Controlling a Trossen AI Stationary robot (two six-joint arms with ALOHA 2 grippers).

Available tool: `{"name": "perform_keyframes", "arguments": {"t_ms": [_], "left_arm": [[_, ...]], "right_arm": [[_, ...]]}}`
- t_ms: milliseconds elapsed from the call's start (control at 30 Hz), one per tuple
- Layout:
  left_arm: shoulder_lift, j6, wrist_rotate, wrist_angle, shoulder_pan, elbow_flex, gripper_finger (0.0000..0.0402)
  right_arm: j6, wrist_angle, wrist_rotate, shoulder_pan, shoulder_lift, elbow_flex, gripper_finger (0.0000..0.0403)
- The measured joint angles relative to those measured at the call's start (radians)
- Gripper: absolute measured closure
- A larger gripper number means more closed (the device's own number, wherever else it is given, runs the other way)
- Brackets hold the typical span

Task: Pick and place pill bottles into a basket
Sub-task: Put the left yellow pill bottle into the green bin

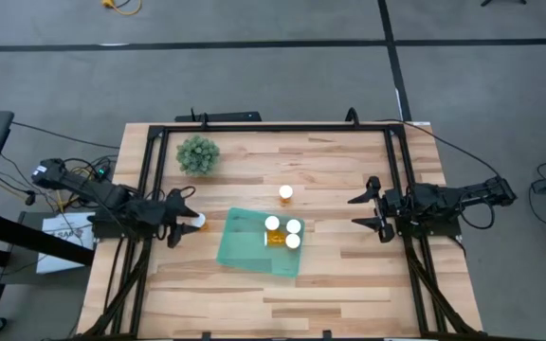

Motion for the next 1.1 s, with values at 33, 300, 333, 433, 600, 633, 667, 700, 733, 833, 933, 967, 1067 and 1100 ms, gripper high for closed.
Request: {"name": "perform_keyframes", "arguments": {"t_ms": [33, 300, 333, 433, 600, 633, 667, 700, 733, 833, 933, 967, 1067, 1100], "left_arm": [[0.0, -0.003, 0.004, 0.001, 0.0, 0.005, 0.0172], [0.048, 0.02, -0.006, 0.009, 0.0, 0.012, 0.0134], [0.068, 0.026, -0.01, 0.01, 0.0, 0.013, 0.0132], [0.141, 0.042, -0.028, 0.016, 0.0, 0.013, 0.0131], [0.239, 0.057, -0.047, 0.038, 0.0, 0.023, 0.0131], [0.25, 0.059, -0.056, 0.035, 0.0, 0.028, 0.0131], [0.257, 0.067, -0.069, 0.026, 0.0, 0.034, 0.0131], [0.259, 0.078, -0.084, 0.017, 0.0, 0.043, 0.0131], [0.26, 0.086, -0.098, 0.011, 0.0, 0.052, 0.0131], [0.26, 0.105, -0.121, 0.006, 0.0, 0.074, 0.0131], [0.26, 0.108, -0.131, 0.013, 0.0, 0.079, 0.0131], [0.26, 0.108, -0.132, 0.013, 0.0, 0.079, 0.0131], [0.26, 0.107, -0.135, 0.014, 0.0, 0.079, 0.0131], [0.26, 0.107, -0.136, 0.014, 0.0, 0.079, 0.0131]], "right_arm": [[0.0, 0.0, 0.0, 0.0, 0.0, 0.0, 0.0143], [0.0, 0.0, 0.0, 0.0, 0.0, 0.0, 0.0143], [0.0, 0.0, 0.0, 0.0, 0.0, 0.0, 0.0143], [0.0, 0.0, 0.0, 0.0, 0.0, 0.0, 0.0143], [0.0, 0.0, 0.0, 0.0, 0.0, 0.0, 0.0143], [0.0, 0.0, 0.0, 0.0, 0.0, 0.0, 0.0143], [0.0, 0.0, 0.0, 0.0, 0.0, 0.0, 0.0143], [0.0, 0.0, 0.0, 0.0, 0.0, 0.0, 0.0143], [0.0, 0.0, 0.0, 0.0, 0.0, 0.0, 0.0143], [0.0, 0.0, 0.0, 0.0, 0.0, 0.0, 0.0143], [0.0, 0.0, 0.0, 0.0, 0.0, 0.0, 0.0143], [0.0, 0.0, 0.0, 0.0, 0.0, 0.0, 0.0143], [0.0, 0.0, 0.0, 0.0, 0.0, 0.0, 0.0143], [0.0, 0.0, 0.0, 0.0, 0.0, 0.0, 0.0143]]}}
